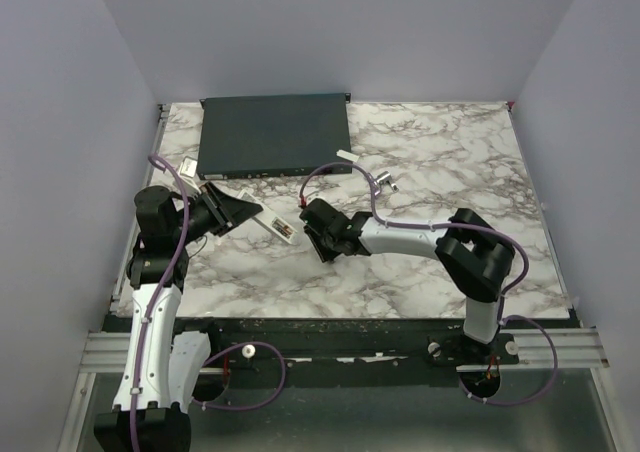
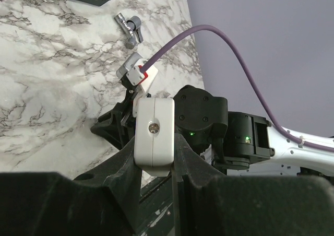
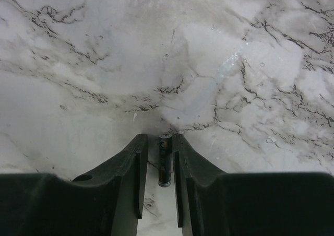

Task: Load the batteries into the remote control
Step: Adjust the battery at the center of the board.

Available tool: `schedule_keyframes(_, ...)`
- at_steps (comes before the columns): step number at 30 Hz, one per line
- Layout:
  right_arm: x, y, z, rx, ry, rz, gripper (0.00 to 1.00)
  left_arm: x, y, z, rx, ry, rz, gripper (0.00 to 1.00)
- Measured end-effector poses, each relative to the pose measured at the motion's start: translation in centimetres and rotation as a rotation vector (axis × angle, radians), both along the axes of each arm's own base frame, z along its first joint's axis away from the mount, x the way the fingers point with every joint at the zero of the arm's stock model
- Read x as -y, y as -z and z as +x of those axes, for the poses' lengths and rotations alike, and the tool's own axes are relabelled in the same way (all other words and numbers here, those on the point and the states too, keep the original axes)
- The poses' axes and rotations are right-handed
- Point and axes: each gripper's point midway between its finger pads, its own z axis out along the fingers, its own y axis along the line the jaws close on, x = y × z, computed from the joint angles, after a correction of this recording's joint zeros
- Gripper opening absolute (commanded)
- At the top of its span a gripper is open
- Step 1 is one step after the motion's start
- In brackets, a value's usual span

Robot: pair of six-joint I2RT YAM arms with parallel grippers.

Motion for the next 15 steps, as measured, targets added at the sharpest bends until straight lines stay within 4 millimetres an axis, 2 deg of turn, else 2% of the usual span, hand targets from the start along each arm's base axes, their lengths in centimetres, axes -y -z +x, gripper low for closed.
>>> schedule_keyframes(4,-0.19,0.03,-0.09,0.013,-0.007,-0.021,0.25,-0.09,0.01,0.04,-0.001,-0.004,0.0,0.0)
schedule_keyframes(8,-0.3,0.03,-0.14,0.018,-0.007,-0.022,0.01,-0.09,0.02,0.04,0.001,-0.003,0.002,0.0)
schedule_keyframes(13,-0.07,-0.18,-0.01,0.033,0.013,-0.014,0.01,-0.12,0.05,0.04,0.001,-0.004,0.003,0.0)
schedule_keyframes(15,0.64,-0.33,-0.17,0.044,0.031,-0.012,0.01,-0.15,0.13,0.02,-0.002,-0.004,0.005,0.0)
